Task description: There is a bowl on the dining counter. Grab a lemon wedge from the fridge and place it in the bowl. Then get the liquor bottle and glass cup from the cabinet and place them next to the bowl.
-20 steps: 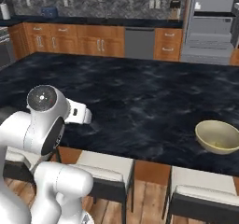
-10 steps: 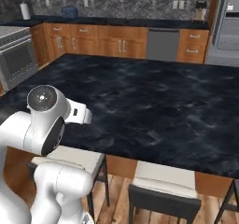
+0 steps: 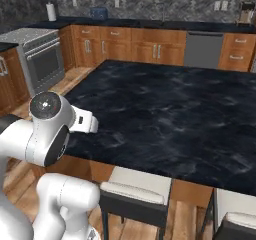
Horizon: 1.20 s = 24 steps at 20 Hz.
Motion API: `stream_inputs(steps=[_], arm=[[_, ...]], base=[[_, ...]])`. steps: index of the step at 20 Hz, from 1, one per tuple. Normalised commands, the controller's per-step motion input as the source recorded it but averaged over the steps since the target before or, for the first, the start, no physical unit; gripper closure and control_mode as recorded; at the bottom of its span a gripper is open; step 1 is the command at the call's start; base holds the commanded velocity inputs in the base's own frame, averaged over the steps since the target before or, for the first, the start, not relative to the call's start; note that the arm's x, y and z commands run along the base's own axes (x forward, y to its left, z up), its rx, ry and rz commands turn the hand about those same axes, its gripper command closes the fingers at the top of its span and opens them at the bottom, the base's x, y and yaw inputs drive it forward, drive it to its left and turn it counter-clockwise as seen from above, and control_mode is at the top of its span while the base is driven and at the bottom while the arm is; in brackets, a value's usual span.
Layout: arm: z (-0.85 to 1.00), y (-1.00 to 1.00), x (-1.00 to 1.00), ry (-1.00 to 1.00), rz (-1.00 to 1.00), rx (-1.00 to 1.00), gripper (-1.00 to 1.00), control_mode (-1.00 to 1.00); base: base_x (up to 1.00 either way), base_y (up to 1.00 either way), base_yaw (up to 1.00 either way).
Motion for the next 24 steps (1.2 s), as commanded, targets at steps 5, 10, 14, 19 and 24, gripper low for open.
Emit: stream_inputs(steps=[5,10,14,19,24], arm=[[0.00,0.00,0.00,0.00,0.00,0.00,-1.00,1.00],[0.00,0.00,0.00,0.00,0.00,0.00,-1.00,1.00],[0.00,0.00,0.00,0.00,0.00,0.00,-1.00,1.00],[0.00,0.00,0.00,0.00,0.00,0.00,-1.00,1.00],[0.00,0.00,0.00,0.00,0.00,0.00,-1.00,1.00]], base=[[0.06,1.00,0.05],[0.30,1.00,0.03],[0.45,1.00,0.01],[0.70,1.00,0.00],[0.93,1.00,-0.03]])
